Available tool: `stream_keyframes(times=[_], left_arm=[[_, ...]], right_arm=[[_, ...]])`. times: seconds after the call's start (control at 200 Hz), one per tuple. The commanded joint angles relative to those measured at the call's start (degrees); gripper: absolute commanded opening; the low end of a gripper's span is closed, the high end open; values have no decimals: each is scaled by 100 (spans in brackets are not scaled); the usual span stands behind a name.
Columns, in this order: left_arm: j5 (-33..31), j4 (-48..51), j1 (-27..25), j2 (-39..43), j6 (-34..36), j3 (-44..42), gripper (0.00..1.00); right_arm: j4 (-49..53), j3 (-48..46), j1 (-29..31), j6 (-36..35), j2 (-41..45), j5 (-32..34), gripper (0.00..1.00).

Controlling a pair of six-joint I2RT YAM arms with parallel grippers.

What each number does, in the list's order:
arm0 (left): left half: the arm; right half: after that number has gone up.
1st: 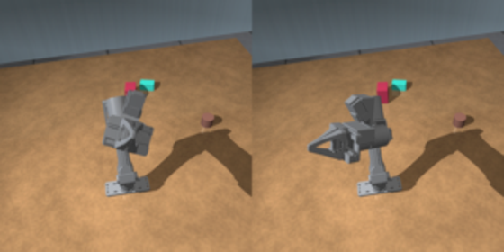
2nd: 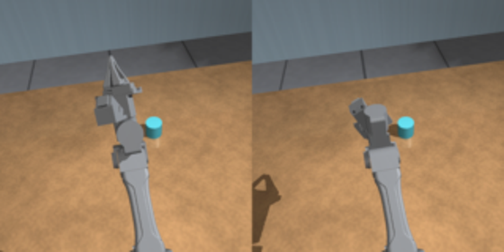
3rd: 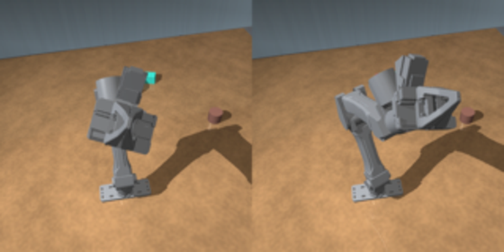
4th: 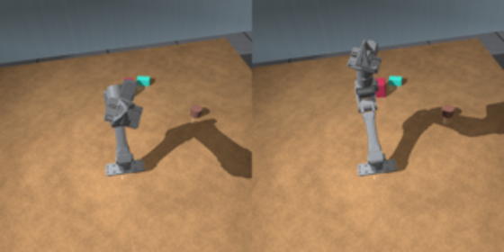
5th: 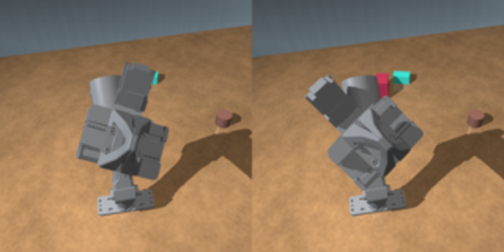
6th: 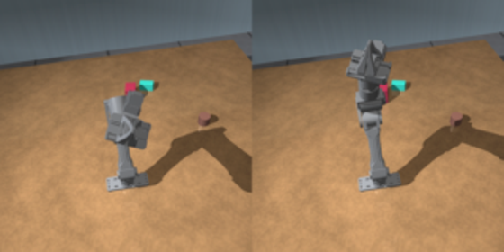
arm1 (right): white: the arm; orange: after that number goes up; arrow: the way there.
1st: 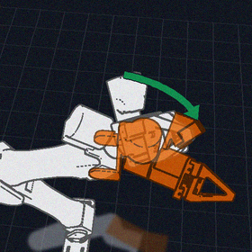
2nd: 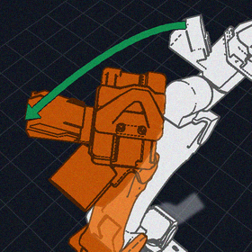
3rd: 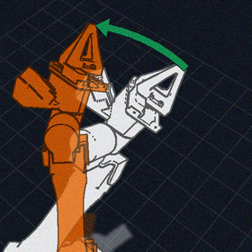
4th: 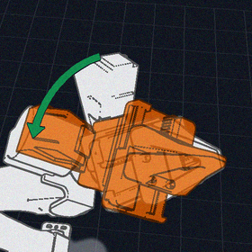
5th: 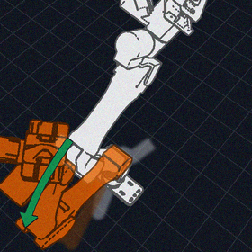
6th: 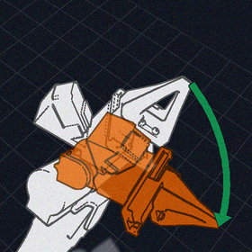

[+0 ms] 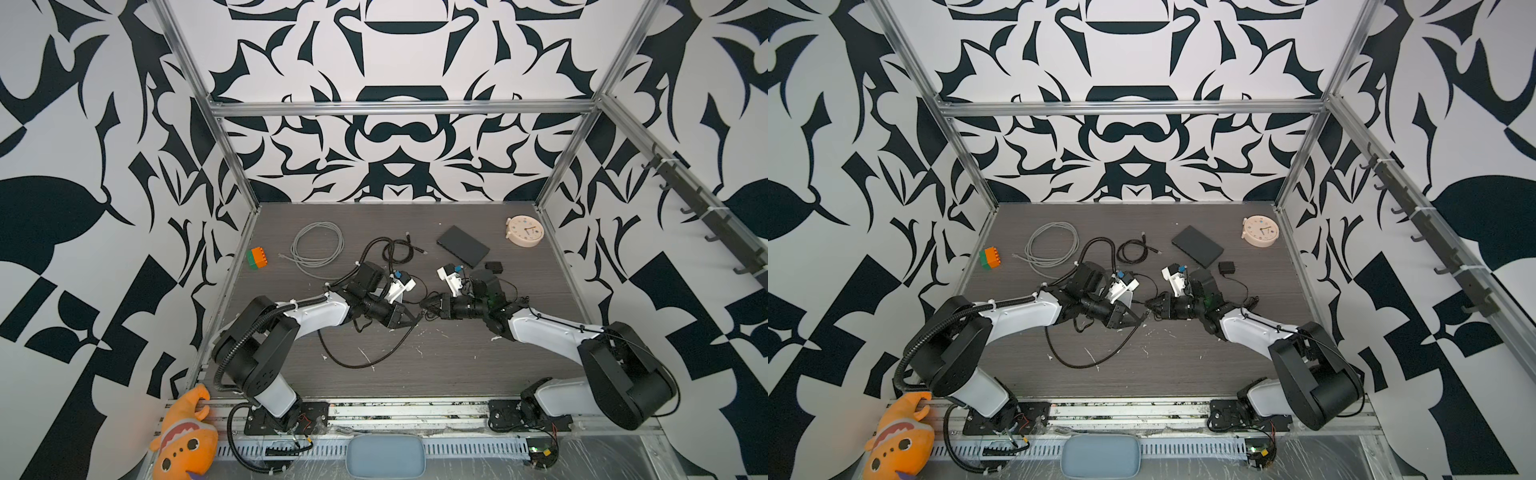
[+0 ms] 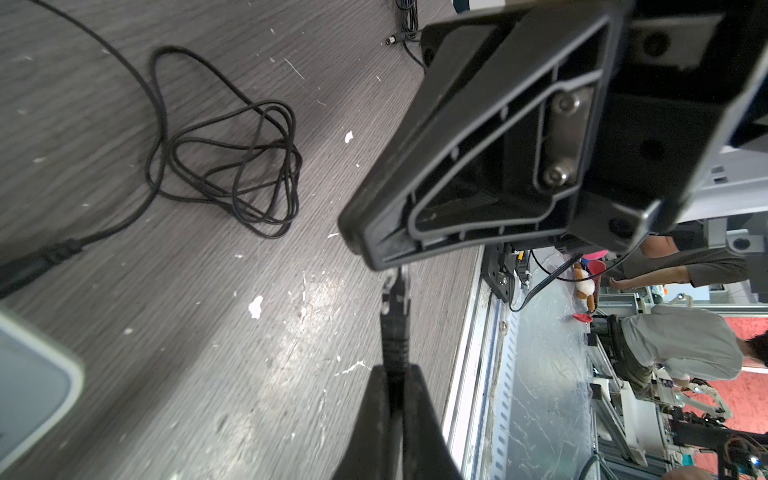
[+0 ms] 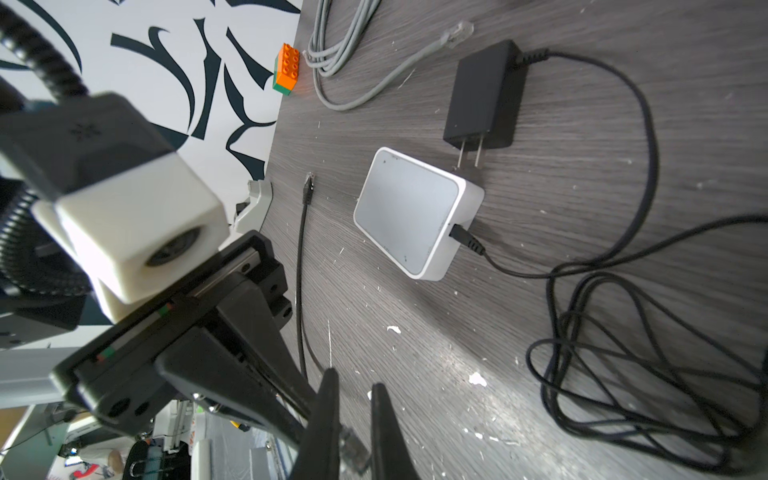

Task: Insert the plug into the switch port

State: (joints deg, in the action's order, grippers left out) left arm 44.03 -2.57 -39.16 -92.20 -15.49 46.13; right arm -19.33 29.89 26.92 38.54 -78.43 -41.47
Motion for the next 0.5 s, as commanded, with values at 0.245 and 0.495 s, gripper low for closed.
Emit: stream_keyframes(times=[0.245, 0.495], left_arm=[[-551, -225, 119, -20, -42, 45, 19], [-1850, 285, -219, 61, 96, 143, 34]], right_arm=[[380, -200, 76, 690, 215, 640, 0], [1573, 74, -2, 210, 470, 1346, 9]])
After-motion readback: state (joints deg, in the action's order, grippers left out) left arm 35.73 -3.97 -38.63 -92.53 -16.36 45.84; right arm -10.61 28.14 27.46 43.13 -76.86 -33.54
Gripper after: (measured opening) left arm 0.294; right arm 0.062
